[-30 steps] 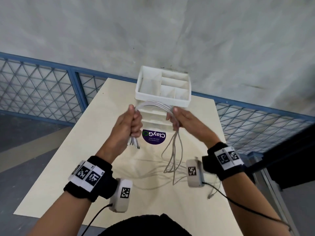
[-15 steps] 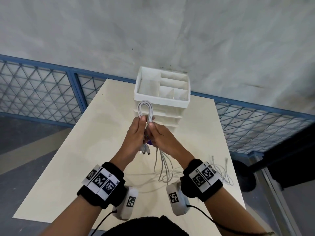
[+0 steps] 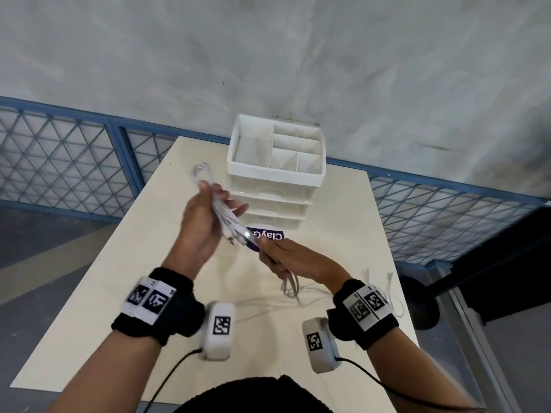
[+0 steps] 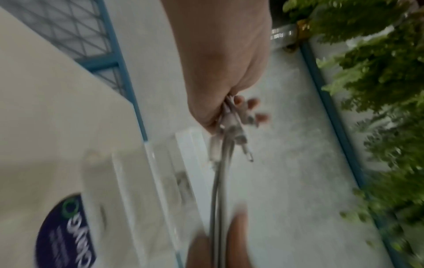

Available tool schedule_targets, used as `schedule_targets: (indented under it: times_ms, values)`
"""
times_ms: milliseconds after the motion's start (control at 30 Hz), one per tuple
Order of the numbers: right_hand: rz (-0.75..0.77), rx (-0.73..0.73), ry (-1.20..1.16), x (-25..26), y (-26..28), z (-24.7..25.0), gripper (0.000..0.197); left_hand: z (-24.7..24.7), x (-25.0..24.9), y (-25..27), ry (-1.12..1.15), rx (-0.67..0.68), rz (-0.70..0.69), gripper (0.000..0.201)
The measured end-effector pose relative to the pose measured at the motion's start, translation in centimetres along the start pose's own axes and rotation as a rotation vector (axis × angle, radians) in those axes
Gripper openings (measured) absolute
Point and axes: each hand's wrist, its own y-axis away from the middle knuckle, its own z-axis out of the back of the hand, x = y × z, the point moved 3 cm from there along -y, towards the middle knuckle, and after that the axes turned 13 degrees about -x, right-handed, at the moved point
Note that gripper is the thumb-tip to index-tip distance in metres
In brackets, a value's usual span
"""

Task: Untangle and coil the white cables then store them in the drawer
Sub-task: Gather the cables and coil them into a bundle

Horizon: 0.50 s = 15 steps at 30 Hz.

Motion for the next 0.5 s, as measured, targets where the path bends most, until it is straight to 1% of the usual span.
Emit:
schedule_targets:
  times_ms: [33, 67, 100, 167, 200, 233, 300, 367, 433, 467, 500]
  values:
    - [-0.019, 0.013, -0.001, -0.8, 0.5, 0.4, 0.047, 0.6, -1.1, -0.6, 0.037, -0.028, -0.021, 0.038]
    - [-0.032, 0.015, 0.001, -1.4, 1.0, 0.9, 0.045, 1.1, -2.0, -1.0, 0.013, -0.045, -0.067, 0.038]
    - [-0.024, 0.006, 0.043, -1.8, 1.3, 1.4, 0.043, 1.5, -2.5, -1.1, -0.079, -0.047, -0.142, 0.038]
    - [0.046, -0.038, 0.234, -1.5, 1.4, 2.1, 0.042, 1.8, -2.0, -0.8, -0.417, -0.006, -0.318, 0.038]
    - [0.091, -0.057, 0.310, -0.9, 1.3, 2.3, 0.041, 1.8, -1.2, -0.5, -0.592, 0.024, -0.382, 0.038]
    - [0.131, -0.077, 0.340, -0.1, 1.3, 2.6, 0.041, 1.6, -0.3, -0.2, -0.712, 0.064, -0.416, 0.036]
    - [0.201, -0.106, 0.339, 1.8, 1.3, 3.1, 0.042, 1.3, 1.4, 0.4, -0.807, 0.153, -0.389, 0.037]
    - [0.242, -0.118, 0.331, 3.7, 1.3, 3.7, 0.042, 0.7, 2.5, 1.4, -0.830, 0.233, -0.308, 0.044]
    - [0.250, -0.127, 0.347, 5.0, 1.3, 4.0, 0.042, -0.2, 3.3, 2.5, -0.838, 0.316, -0.210, 0.051]
    - [0.249, -0.128, 0.352, 5.4, 1.3, 4.1, 0.044, -0.7, 3.5, 3.1, -0.836, 0.370, -0.186, 0.050]
    - [0.248, -0.130, 0.348, 5.6, 1.2, 4.2, 0.045, -1.1, 3.6, 3.6, -0.840, 0.437, -0.198, 0.044]
